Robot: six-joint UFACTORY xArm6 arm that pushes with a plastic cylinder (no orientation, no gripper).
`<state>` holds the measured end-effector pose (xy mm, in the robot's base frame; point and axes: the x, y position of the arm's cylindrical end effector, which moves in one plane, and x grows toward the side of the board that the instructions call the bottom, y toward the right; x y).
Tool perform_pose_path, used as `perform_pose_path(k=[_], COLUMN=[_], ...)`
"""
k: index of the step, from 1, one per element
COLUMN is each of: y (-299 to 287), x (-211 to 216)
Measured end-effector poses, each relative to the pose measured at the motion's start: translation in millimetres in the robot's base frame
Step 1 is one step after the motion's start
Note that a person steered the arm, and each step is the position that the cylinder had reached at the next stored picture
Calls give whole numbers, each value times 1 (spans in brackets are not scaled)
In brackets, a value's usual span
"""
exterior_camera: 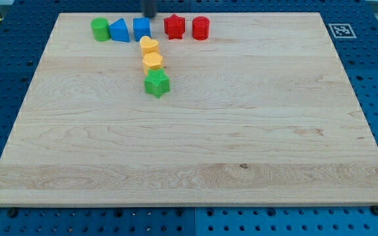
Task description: Push the green circle horizontally left to the green star
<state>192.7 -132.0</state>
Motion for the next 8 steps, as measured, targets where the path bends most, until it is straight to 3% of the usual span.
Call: perform_pose_path(k=[1,2,4,5,6,8], y=[-62,-62,-97,-104,-124,-111], x=[0,2,75,85,82,11])
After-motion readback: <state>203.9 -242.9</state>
